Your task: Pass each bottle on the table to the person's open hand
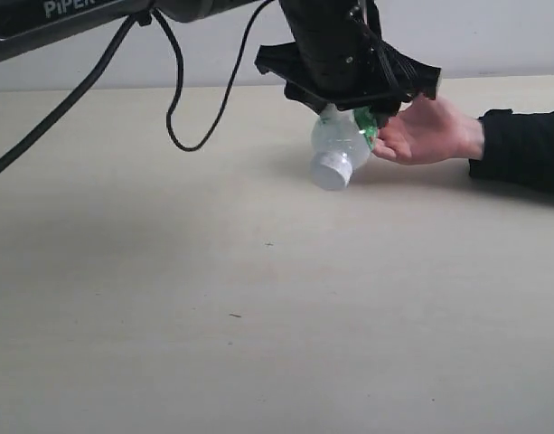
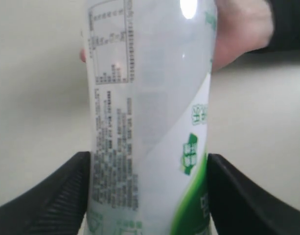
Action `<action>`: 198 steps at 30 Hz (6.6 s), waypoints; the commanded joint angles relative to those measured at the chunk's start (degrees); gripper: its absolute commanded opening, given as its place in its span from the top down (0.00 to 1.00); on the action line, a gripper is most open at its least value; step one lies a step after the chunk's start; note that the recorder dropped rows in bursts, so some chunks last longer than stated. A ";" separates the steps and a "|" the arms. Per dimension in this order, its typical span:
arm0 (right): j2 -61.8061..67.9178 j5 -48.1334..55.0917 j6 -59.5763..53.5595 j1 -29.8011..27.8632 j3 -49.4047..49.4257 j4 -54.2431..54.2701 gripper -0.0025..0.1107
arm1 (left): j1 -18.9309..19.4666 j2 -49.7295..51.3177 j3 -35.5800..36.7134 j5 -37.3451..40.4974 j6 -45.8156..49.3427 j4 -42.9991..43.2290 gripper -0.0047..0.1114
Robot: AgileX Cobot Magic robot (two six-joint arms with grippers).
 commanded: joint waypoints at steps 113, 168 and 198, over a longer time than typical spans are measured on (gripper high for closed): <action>-0.31 -0.41 -0.12 0.08 0.25 -0.31 0.98 | -2.80 -9.29 7.27 1.34 -8.42 5.51 0.96; -0.31 -0.14 -0.12 0.08 0.25 -0.31 0.98 | -8.55 -102.22 96.63 -64.67 -75.31 83.32 0.96; -0.31 -0.30 -0.12 0.08 0.25 -0.31 0.98 | 34.42 -125.59 117.36 -66.08 -66.26 86.52 0.96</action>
